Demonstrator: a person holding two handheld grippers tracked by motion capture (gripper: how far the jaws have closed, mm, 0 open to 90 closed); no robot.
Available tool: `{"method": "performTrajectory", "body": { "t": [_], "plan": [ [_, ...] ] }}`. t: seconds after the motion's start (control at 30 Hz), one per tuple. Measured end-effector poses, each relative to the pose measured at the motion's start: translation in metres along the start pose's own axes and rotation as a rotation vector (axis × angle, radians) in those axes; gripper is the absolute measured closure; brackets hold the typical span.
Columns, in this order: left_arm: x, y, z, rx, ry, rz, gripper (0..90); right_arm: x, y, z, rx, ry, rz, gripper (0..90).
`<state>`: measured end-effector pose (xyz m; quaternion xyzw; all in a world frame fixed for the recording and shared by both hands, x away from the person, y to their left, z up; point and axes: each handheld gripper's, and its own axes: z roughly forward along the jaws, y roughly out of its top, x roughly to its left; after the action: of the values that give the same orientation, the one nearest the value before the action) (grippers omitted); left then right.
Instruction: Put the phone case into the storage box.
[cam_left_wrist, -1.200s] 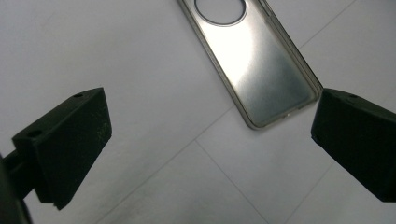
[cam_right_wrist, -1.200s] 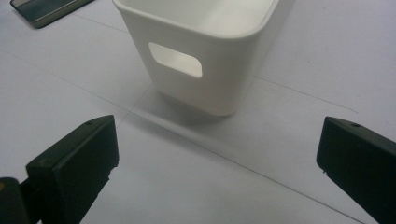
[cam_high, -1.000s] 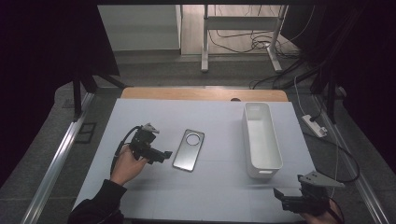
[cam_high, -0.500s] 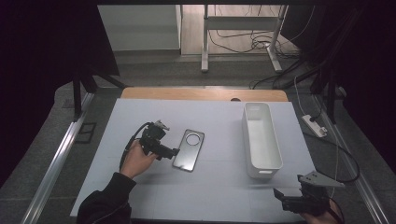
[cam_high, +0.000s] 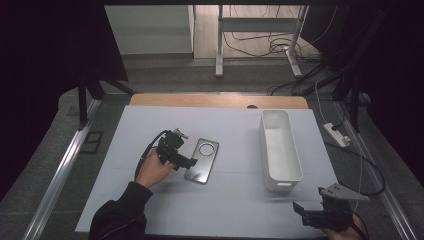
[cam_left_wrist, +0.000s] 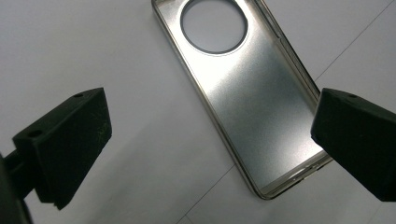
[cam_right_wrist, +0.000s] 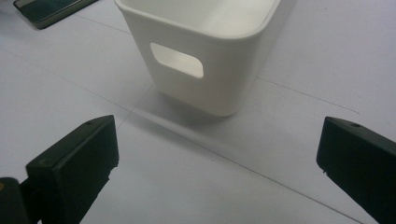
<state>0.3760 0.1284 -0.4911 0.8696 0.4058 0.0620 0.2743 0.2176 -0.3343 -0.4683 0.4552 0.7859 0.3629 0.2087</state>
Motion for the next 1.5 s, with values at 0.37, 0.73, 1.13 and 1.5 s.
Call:
{"method": "performTrajectory", "body": {
  "t": [0.37,0.73,1.13,1.5],
  "plan": [
    [-0.001,-0.003,0.019,0.061,0.019,-0.016,0.0,0.000,0.000,0.000,-0.001,0.003,0.002,0.0],
    [-0.005,-0.009,0.033,0.105,0.026,-0.005,0.0,0.000,0.000,0.000,0.000,0.003,0.000,0.0],
    [-0.006,-0.009,0.032,0.122,0.044,0.002,11.7,0.000,0.000,0.000,0.004,-0.002,0.000,0.0],
    [-0.006,-0.009,0.023,0.121,0.018,-0.026,58.3,0.001,0.000,0.000,0.006,-0.001,-0.002,0.0]
  ]
}}
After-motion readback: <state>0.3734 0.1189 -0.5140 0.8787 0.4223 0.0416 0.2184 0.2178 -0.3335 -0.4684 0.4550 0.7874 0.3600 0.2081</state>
